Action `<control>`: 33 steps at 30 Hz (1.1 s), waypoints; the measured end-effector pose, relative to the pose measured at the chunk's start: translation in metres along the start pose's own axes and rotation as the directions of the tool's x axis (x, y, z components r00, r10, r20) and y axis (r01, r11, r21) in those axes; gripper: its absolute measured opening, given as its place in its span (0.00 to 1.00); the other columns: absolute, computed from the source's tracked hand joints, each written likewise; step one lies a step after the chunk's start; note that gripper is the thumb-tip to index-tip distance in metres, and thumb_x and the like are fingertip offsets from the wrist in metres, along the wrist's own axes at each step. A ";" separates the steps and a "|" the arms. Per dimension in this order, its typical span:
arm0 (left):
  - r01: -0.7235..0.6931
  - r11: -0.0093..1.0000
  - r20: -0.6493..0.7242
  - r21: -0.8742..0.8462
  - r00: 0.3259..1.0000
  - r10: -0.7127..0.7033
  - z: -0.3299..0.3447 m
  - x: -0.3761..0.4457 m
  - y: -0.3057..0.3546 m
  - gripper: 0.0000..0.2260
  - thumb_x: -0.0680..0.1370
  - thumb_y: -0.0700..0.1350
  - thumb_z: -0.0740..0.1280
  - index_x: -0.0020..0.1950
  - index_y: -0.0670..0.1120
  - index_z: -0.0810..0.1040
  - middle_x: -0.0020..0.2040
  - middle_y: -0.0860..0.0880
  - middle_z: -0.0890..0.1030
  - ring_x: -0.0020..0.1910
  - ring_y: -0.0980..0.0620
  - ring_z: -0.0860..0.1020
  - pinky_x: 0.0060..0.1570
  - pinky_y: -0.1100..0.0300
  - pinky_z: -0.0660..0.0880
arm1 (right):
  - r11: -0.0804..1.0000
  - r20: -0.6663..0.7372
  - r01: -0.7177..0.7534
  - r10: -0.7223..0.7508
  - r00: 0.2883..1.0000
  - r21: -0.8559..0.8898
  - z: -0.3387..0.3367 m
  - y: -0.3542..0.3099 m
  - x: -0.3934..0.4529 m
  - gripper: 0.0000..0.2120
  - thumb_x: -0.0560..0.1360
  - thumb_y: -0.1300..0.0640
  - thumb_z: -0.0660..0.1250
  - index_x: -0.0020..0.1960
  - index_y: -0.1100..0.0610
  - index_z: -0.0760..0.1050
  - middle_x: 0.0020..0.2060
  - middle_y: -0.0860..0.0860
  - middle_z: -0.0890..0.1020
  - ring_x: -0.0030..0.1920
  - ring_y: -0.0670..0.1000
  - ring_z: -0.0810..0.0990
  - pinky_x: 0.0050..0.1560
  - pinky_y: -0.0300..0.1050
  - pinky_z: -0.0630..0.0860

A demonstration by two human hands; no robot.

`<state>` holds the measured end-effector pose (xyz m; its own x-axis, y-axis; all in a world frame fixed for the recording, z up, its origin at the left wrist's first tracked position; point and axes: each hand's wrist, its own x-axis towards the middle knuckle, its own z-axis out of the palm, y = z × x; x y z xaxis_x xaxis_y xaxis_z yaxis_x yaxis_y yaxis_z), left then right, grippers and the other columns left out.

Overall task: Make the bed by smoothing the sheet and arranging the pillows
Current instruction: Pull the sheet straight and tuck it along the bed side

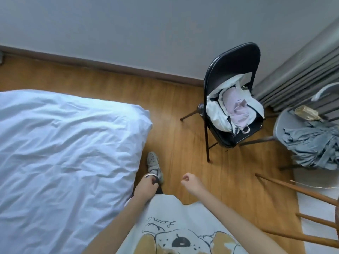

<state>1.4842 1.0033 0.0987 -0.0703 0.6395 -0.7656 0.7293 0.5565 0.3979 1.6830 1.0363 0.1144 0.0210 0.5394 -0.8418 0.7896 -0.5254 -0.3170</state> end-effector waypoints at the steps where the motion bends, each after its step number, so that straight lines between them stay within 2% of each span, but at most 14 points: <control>1: -0.027 0.999 -0.003 0.035 1.000 0.027 -0.024 0.019 0.014 0.15 0.78 0.46 0.61 0.65 0.47 0.73 0.62 0.47 0.77 0.60 0.48 0.75 0.57 0.57 0.71 | 1.000 -0.004 0.000 0.000 1.000 -0.023 -0.017 -0.020 0.016 0.14 0.79 0.53 0.61 0.63 0.54 0.72 0.61 0.52 0.77 0.56 0.51 0.76 0.54 0.44 0.74; 6: -0.078 0.984 -0.030 0.160 0.996 0.084 -0.147 0.099 0.081 0.15 0.78 0.44 0.58 0.64 0.45 0.72 0.60 0.46 0.76 0.60 0.45 0.74 0.56 0.54 0.72 | 0.992 -0.081 0.095 -0.102 0.991 -0.084 -0.111 -0.142 0.079 0.15 0.80 0.54 0.61 0.65 0.55 0.72 0.62 0.52 0.77 0.60 0.52 0.75 0.58 0.44 0.73; 8: -0.084 0.981 -0.051 0.175 0.994 0.094 -0.187 0.126 0.101 0.14 0.77 0.45 0.58 0.61 0.45 0.73 0.57 0.46 0.78 0.57 0.45 0.76 0.54 0.53 0.73 | 0.985 -0.092 0.124 -0.135 0.987 -0.116 -0.144 -0.186 0.097 0.14 0.80 0.53 0.60 0.65 0.54 0.72 0.62 0.52 0.78 0.60 0.53 0.76 0.54 0.43 0.71; 11: -0.081 0.974 -0.072 0.210 0.993 0.098 -0.233 0.169 0.127 0.15 0.79 0.47 0.58 0.64 0.46 0.73 0.60 0.46 0.77 0.58 0.46 0.75 0.55 0.54 0.73 | 0.955 -0.063 0.159 -0.180 0.982 -0.249 -0.187 -0.244 0.134 0.14 0.80 0.52 0.58 0.64 0.52 0.71 0.60 0.52 0.78 0.58 0.55 0.77 0.52 0.46 0.72; 13: -0.059 0.983 -0.082 0.176 0.994 0.074 -0.258 0.198 0.139 0.16 0.79 0.47 0.58 0.66 0.47 0.71 0.62 0.46 0.76 0.61 0.46 0.74 0.57 0.55 0.71 | 0.920 -0.013 0.191 -0.207 0.978 -0.343 -0.212 -0.279 0.162 0.15 0.80 0.52 0.57 0.64 0.53 0.71 0.60 0.54 0.78 0.58 0.57 0.77 0.54 0.47 0.72; 17: 0.067 0.997 -0.118 0.044 0.991 -0.061 -0.301 0.266 0.157 0.18 0.79 0.47 0.57 0.69 0.48 0.69 0.64 0.47 0.75 0.62 0.49 0.73 0.57 0.56 0.71 | 0.849 0.097 0.253 -0.236 0.967 -0.464 -0.257 -0.346 0.236 0.16 0.80 0.51 0.58 0.66 0.53 0.70 0.62 0.54 0.77 0.60 0.57 0.76 0.57 0.47 0.72; 19: 0.138 0.990 -0.142 -0.034 0.980 -0.142 -0.325 0.289 0.173 0.17 0.79 0.48 0.58 0.67 0.48 0.70 0.63 0.48 0.76 0.62 0.49 0.74 0.56 0.56 0.71 | 0.817 0.146 0.288 -0.249 0.958 -0.499 -0.283 -0.382 0.267 0.17 0.79 0.51 0.57 0.67 0.53 0.69 0.63 0.54 0.77 0.61 0.56 0.76 0.59 0.47 0.72; 22: 0.225 0.969 -0.139 -0.100 0.962 -0.237 -0.357 0.316 0.196 0.14 0.77 0.48 0.59 0.62 0.48 0.73 0.58 0.49 0.79 0.57 0.48 0.77 0.52 0.56 0.74 | 0.701 0.228 0.383 -0.310 0.923 -0.602 -0.322 -0.440 0.305 0.16 0.79 0.52 0.58 0.66 0.54 0.70 0.62 0.54 0.78 0.59 0.56 0.77 0.58 0.47 0.73; 25: 0.237 0.956 -0.151 -0.171 0.953 -0.263 -0.392 0.338 0.217 0.13 0.77 0.49 0.60 0.60 0.48 0.74 0.58 0.48 0.79 0.55 0.47 0.77 0.51 0.55 0.74 | 0.608 0.274 0.452 -0.366 0.889 -0.653 -0.349 -0.499 0.329 0.16 0.80 0.53 0.58 0.67 0.55 0.69 0.62 0.54 0.78 0.58 0.55 0.77 0.58 0.47 0.74; 29: 0.235 0.947 -0.186 -0.217 0.943 -0.277 -0.437 0.365 0.226 0.16 0.78 0.46 0.58 0.66 0.47 0.71 0.60 0.47 0.76 0.59 0.47 0.74 0.54 0.55 0.73 | 0.567 0.310 0.514 -0.422 0.852 -0.644 -0.356 -0.570 0.355 0.18 0.81 0.51 0.58 0.70 0.53 0.67 0.64 0.51 0.76 0.61 0.53 0.77 0.61 0.45 0.74; 33: 0.236 0.925 -0.225 -0.299 0.924 -0.308 -0.478 0.387 0.203 0.13 0.77 0.45 0.60 0.60 0.47 0.74 0.57 0.47 0.78 0.55 0.47 0.75 0.51 0.54 0.74 | 0.475 0.406 0.555 -0.385 0.829 -0.683 -0.337 -0.632 0.374 0.17 0.81 0.52 0.58 0.69 0.53 0.68 0.64 0.51 0.77 0.60 0.53 0.78 0.59 0.44 0.75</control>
<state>1.2791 1.6174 0.1247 -0.4433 0.5388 -0.7163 0.4542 0.8240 0.3388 1.3988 1.7920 0.1469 -0.5353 0.3821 -0.7533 0.8057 0.4988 -0.3195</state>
